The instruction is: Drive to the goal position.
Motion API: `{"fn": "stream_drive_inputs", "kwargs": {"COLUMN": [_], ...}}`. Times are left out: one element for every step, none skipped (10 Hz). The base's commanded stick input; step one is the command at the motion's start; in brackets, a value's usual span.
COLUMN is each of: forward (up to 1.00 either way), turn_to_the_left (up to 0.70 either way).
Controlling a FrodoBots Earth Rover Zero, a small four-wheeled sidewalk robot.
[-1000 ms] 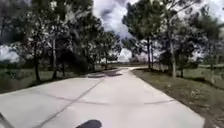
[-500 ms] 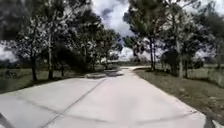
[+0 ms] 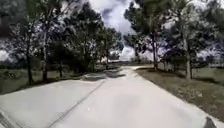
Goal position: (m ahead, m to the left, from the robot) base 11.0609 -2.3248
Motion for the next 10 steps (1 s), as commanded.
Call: {"fn": "stream_drive_inputs", "kwargs": {"forward": [0.85,0.85,0.85,0.85,0.85,0.85,0.85,0.85,0.85,0.85], "turn_to_the_left": [0.0,0.0,0.0,0.0,0.0,0.0,0.0,0.0,0.0,0.0]}}
